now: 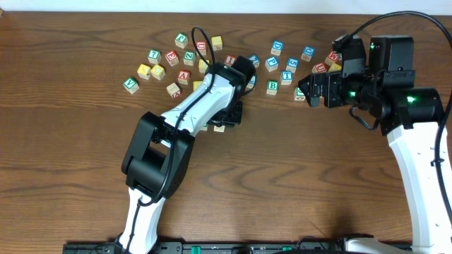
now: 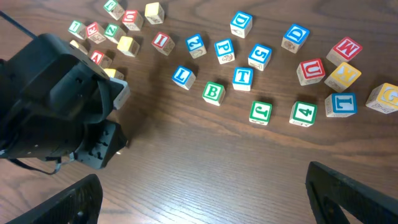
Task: Spell out ROBOT
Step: 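Place the O block to the right of the R block, then release the O block and retract the left arm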
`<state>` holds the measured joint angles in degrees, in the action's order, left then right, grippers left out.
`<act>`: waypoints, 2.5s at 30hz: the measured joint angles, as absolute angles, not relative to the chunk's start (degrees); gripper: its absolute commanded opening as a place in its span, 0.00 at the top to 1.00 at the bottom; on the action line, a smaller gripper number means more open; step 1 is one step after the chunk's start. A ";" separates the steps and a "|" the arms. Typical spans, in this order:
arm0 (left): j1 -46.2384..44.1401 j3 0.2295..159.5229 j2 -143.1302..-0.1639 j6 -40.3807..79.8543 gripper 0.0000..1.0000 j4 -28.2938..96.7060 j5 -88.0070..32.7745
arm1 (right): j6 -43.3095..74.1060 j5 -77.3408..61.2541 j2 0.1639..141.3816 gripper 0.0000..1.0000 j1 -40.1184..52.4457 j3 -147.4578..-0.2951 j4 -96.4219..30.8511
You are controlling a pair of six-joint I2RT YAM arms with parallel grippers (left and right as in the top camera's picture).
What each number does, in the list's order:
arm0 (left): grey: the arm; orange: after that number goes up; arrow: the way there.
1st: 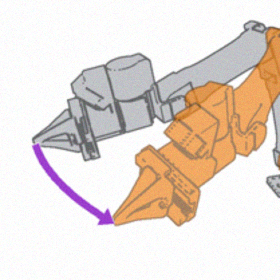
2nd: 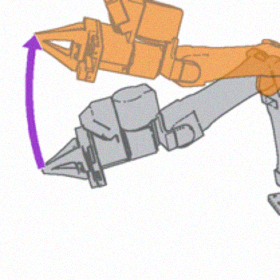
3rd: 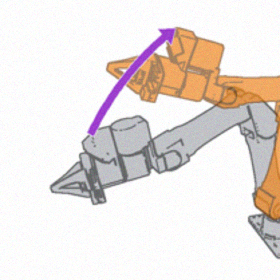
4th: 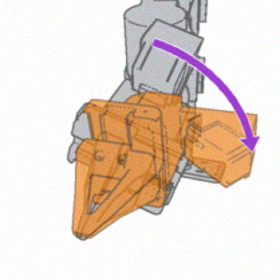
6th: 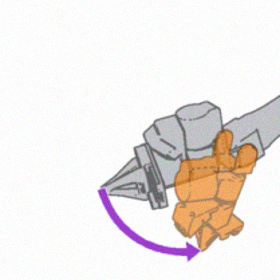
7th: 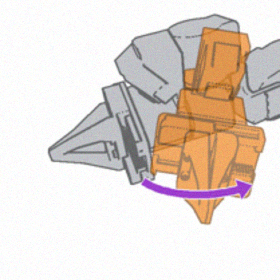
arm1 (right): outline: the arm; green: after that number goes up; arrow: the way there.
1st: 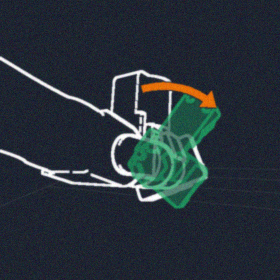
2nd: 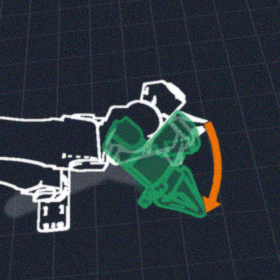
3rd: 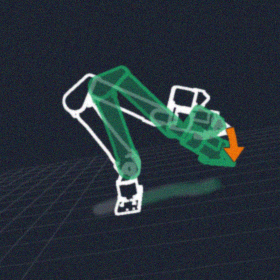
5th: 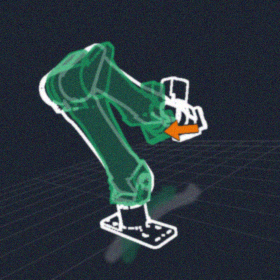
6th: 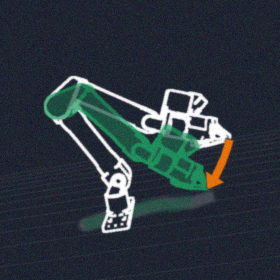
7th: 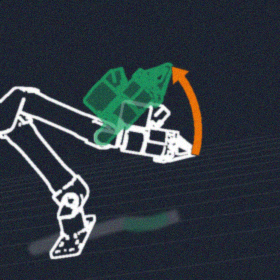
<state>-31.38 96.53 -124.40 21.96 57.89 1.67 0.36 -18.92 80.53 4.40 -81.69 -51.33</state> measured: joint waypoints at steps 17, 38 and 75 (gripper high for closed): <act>-28.60 93.78 -124.40 24.01 0.71 53.69 1.69 | 0.36 -18.92 80.53 0.01 4.40 -81.69 -51.33; -28.64 93.60 -124.40 24.25 0.61 54.24 0.75 | 0.36 -18.92 80.53 0.01 4.40 -81.69 -51.33; -11.97 93.60 -99.53 15.99 0.59 63.35 3.01 | 0.36 -18.92 80.55 0.01 4.40 -81.69 -51.33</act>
